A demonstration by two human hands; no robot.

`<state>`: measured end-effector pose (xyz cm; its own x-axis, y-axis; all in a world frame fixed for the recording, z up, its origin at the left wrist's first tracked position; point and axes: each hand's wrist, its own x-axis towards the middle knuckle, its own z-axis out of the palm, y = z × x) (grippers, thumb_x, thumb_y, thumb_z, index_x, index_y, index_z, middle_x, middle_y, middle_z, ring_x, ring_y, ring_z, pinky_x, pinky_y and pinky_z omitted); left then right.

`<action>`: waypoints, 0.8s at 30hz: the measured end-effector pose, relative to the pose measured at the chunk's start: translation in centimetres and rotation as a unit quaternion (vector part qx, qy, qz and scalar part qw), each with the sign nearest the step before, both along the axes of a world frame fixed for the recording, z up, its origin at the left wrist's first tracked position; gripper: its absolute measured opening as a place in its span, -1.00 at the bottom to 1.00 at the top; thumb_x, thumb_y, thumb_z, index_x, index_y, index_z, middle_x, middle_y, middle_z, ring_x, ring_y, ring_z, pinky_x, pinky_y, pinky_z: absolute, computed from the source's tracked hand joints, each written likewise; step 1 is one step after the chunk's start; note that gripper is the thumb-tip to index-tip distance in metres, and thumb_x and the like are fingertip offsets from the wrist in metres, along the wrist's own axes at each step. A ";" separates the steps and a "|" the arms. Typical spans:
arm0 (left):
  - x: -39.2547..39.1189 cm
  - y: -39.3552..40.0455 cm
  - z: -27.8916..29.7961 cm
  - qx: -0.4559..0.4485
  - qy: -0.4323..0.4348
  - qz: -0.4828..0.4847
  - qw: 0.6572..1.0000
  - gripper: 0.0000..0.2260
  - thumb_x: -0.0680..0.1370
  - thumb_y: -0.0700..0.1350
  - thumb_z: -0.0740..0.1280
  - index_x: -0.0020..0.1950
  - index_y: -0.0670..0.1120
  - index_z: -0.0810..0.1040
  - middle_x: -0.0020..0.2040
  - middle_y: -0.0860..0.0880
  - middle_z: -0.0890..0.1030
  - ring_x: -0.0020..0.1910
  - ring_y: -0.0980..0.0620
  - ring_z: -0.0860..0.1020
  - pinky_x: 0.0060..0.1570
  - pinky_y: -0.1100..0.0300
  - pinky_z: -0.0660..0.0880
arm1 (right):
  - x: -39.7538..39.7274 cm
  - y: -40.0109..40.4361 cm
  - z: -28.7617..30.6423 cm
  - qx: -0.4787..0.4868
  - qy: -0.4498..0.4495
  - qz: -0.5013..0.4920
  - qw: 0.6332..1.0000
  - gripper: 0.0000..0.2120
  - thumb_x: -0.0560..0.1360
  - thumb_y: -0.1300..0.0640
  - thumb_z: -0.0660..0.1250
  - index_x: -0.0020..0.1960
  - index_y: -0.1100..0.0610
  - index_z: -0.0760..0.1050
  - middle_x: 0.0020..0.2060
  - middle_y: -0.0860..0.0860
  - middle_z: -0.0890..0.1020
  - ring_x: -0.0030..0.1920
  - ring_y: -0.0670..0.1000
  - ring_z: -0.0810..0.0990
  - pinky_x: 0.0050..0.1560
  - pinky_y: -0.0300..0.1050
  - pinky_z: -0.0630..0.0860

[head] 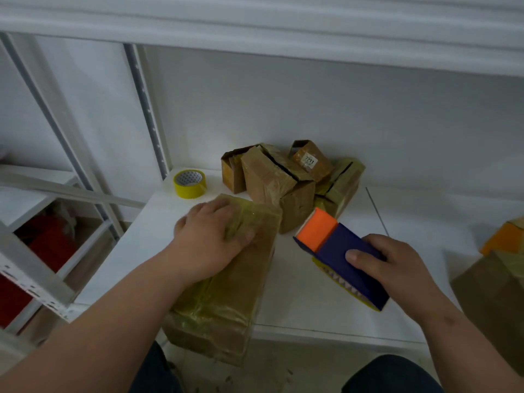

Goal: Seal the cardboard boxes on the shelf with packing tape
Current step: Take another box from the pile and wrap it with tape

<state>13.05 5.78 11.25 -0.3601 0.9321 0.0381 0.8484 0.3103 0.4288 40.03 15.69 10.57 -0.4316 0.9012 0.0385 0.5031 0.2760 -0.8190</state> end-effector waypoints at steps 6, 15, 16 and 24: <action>3.2 -0.5 2.2 0.041 -0.470 -0.037 0.881 -0.60 0.47 0.24 0.39 0.20 0.05 0.61 0.12 0.04 0.67 0.16 0.02 0.60 0.30 0.00 0.46 | -0.3 -3.6 0.8 0.110 0.036 0.038 0.993 -0.65 0.22 -0.24 0.27 -0.20 0.00 0.54 -0.32 -0.13 0.64 -0.33 -0.10 0.60 -0.39 -0.35 0.47; 4.0 -1.8 1.7 -0.016 -0.655 -0.068 0.752 -0.92 0.39 -0.06 0.43 -0.18 -0.04 0.61 -0.16 -0.06 0.62 -0.09 -0.02 0.55 0.13 0.00 0.44 | -0.5 -5.1 1.4 0.097 0.063 0.081 0.990 -0.59 0.21 -0.26 0.25 -0.17 0.03 0.56 -0.31 -0.06 0.65 -0.37 -0.10 0.61 -0.41 -0.33 0.49; 4.1 -1.9 1.7 -0.016 -0.661 -0.064 0.748 -0.92 0.39 -0.07 0.42 -0.18 -0.05 0.60 -0.17 -0.06 0.61 -0.11 -0.02 0.54 0.10 0.02 0.45 | -0.5 -5.2 1.4 0.094 0.065 0.082 0.990 -0.59 0.21 -0.26 0.25 -0.17 0.03 0.56 -0.32 -0.06 0.65 -0.38 -0.10 0.60 -0.42 -0.33 0.48; 3.8 -1.8 2.0 -0.003 -0.627 -0.018 0.779 -0.88 0.57 -0.07 0.32 -0.10 -0.08 0.59 -0.15 -0.10 0.61 -0.11 -0.05 0.56 0.12 -0.03 0.50 | -0.7 -5.1 1.8 0.094 0.059 0.087 0.990 -0.61 0.21 -0.26 0.26 -0.21 0.03 0.56 -0.35 -0.06 0.64 -0.39 -0.11 0.58 -0.39 -0.34 0.46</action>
